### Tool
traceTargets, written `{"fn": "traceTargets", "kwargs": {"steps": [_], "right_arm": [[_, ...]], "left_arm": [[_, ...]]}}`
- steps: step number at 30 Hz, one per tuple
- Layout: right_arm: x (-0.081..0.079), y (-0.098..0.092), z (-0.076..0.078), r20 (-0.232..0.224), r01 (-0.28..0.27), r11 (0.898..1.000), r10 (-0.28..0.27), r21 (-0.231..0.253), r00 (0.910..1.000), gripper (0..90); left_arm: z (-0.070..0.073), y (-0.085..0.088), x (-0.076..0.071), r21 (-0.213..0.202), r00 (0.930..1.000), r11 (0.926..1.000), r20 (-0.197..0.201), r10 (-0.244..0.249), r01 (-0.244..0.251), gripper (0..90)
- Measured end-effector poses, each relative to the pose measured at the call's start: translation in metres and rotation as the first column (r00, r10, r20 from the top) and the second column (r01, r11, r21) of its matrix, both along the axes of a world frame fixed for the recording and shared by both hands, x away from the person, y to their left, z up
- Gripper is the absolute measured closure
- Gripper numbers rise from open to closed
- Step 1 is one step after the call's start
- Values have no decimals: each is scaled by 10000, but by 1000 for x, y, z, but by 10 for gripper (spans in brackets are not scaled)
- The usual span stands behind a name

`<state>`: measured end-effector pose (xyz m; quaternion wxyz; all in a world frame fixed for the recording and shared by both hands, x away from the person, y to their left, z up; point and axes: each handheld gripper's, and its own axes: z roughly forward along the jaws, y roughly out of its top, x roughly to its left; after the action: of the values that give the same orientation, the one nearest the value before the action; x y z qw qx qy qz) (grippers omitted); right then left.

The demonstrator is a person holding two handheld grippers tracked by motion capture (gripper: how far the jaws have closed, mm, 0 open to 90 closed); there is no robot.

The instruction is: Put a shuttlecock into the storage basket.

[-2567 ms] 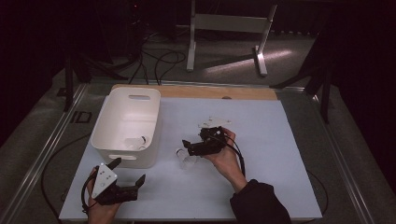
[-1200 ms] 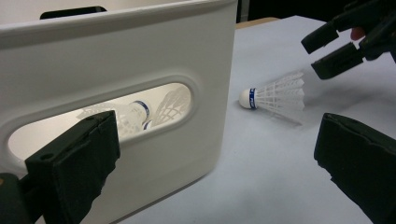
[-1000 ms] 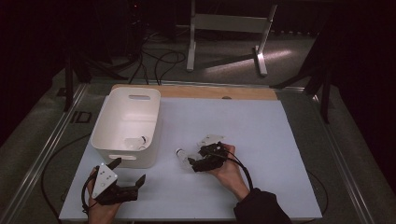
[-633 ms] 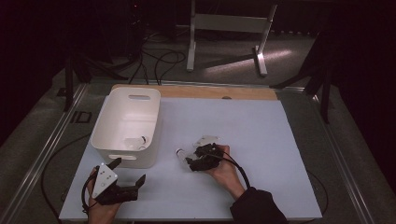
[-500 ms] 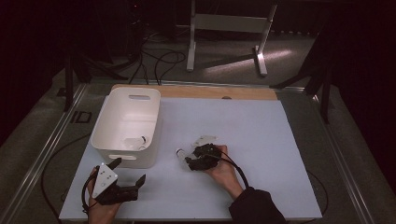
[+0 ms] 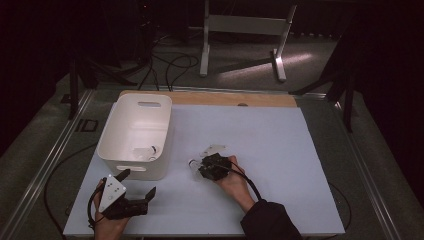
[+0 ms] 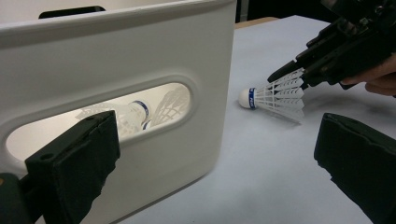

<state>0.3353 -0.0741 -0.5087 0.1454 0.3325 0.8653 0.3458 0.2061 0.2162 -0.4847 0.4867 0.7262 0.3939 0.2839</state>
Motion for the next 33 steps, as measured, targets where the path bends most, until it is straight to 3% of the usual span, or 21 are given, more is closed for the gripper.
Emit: {"fn": "traceTargets", "kwargs": {"steps": [5, 8, 33], "right_arm": [[0, 2, 0, -43, -87, 9998, 88, 205, 10000, 853], [0, 1, 1, 12, -83, 9995, 83, 301, 10000, 880], [-1, -5, 13, 196, 408, 9954, -427, 866, 9989, 887]], "left_arm": [[0, 0, 0, -3, 10000, 10000, 9, 1, -1, 6], [0, 0, 0, -3, 10000, 10000, 8, 4, -4, 6], [0, 0, 0, 17, 10000, 10000, 3, -13, 13, 6]]}}
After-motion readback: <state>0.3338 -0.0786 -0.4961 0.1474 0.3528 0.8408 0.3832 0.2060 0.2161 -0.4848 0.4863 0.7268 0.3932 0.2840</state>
